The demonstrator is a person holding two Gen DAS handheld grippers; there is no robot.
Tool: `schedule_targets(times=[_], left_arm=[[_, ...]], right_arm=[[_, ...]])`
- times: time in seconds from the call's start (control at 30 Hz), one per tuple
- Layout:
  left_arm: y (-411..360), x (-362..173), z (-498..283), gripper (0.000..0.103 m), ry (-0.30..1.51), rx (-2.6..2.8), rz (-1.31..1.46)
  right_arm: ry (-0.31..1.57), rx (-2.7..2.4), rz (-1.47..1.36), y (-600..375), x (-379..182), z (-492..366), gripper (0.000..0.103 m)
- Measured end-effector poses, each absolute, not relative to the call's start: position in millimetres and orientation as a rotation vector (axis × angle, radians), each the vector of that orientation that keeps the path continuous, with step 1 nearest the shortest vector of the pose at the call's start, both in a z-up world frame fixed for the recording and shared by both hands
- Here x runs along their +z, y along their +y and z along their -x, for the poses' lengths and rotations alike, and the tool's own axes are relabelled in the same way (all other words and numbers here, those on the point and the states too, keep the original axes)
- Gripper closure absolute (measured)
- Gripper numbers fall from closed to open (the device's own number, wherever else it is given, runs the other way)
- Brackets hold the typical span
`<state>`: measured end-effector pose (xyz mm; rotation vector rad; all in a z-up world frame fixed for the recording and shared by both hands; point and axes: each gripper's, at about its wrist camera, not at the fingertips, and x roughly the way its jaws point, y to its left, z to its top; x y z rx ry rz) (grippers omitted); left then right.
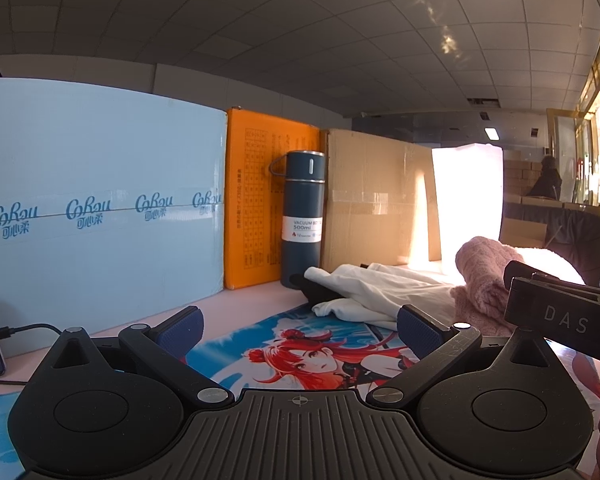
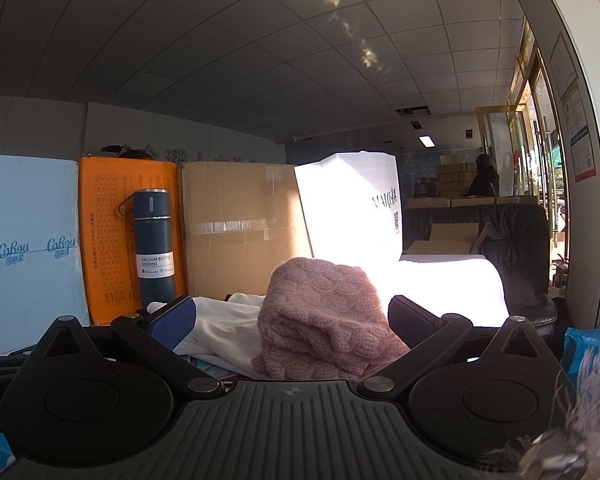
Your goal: Fold clothes
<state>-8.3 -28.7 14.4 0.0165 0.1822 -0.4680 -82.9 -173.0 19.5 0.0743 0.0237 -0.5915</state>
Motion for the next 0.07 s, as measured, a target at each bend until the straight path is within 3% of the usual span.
schedule_targets(times=[0.07], left_arm=[[-28.2,14.5,8.5,0.0,0.181,-0.47,-0.015]], right_arm=[[0.023,-0.591,-0.074,-172.8,19.4,83.0,0.0]])
